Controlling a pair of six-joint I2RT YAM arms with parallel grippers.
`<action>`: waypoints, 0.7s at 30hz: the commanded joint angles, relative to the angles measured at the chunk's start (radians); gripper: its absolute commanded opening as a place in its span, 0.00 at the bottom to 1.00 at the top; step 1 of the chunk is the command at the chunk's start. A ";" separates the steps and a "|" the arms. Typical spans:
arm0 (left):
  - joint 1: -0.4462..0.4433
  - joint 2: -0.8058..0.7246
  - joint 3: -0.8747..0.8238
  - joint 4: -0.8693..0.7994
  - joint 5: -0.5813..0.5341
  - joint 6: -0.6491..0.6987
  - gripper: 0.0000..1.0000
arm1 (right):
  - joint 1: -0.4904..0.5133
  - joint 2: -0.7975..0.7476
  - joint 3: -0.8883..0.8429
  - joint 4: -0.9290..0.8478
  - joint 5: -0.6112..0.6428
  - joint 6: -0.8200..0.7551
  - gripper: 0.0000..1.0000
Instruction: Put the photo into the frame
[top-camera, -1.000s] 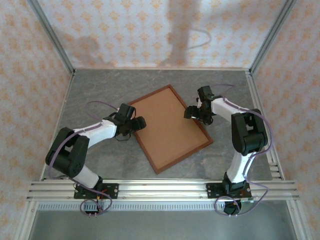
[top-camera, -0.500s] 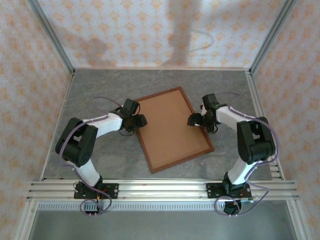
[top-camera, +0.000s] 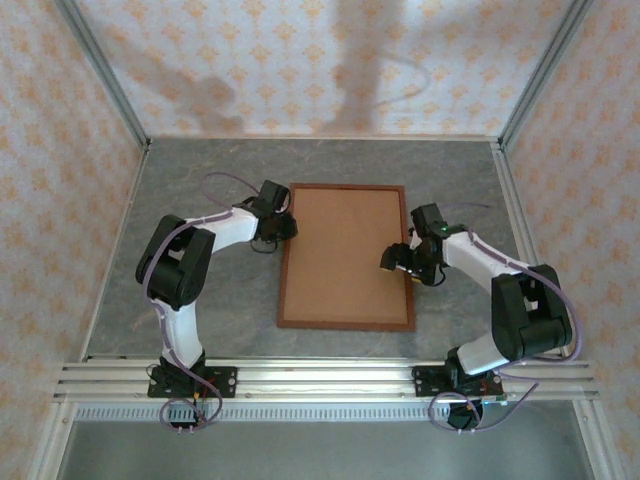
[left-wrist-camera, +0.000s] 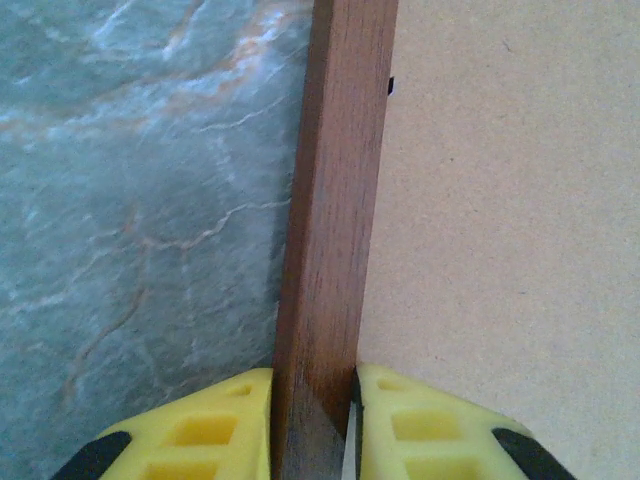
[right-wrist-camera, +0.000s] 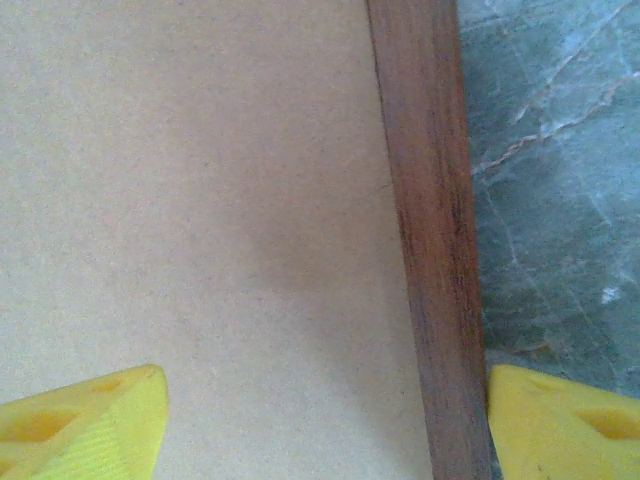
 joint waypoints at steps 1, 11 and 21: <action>0.010 0.042 0.028 -0.073 0.042 0.123 0.19 | -0.001 -0.030 0.102 -0.034 0.095 -0.051 0.83; 0.029 0.025 0.020 -0.126 0.050 0.266 0.13 | -0.065 0.219 0.416 -0.055 0.284 -0.119 0.81; 0.029 0.004 0.007 -0.111 0.056 0.270 0.13 | -0.100 0.529 0.725 -0.150 0.382 -0.190 0.75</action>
